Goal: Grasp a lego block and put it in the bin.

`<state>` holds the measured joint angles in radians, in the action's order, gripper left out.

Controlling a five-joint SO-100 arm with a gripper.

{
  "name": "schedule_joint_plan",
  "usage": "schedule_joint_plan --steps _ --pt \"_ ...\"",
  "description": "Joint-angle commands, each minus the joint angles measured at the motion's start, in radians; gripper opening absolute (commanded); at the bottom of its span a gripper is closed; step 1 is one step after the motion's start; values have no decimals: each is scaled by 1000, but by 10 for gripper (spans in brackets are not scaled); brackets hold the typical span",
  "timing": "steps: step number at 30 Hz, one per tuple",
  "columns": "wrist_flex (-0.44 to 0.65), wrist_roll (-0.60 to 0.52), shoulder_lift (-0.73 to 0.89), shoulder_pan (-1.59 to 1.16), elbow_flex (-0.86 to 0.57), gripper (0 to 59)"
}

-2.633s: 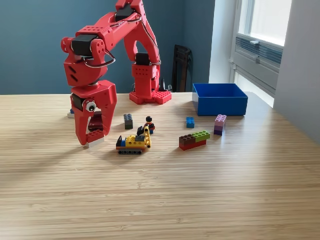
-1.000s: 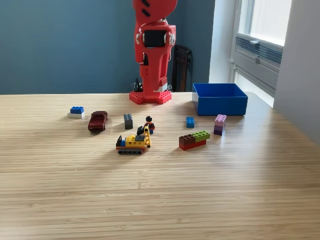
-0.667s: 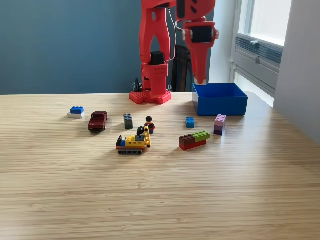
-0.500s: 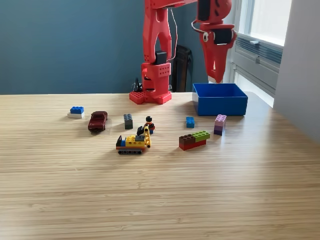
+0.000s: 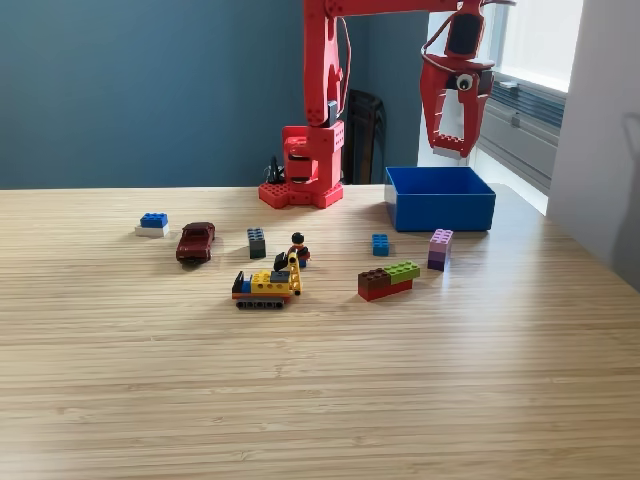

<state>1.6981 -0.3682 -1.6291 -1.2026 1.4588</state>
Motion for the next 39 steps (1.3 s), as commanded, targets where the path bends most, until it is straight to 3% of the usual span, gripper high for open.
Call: schedule_joint_plan --steps 1,4,5,7,9,14,17,20,29,33,39 --pt "9 32 -91 -28 -12 0" --pt "9 49 -91 -25 -15 14" --pt "8 54 -91 -21 -17 62" --pt "8 66 -91 -20 -14 221" --pt "8 67 -91 -18 -9 307" --pt "8 86 -91 -18 -6 335" --pt "8 91 -91 -12 -12 327" --pt "8 91 -91 11 -25 282" --pt "8 52 -91 367 -94 13" --pt "5 61 -91 598 -137 1" --pt "3 166 -91 919 -184 1"
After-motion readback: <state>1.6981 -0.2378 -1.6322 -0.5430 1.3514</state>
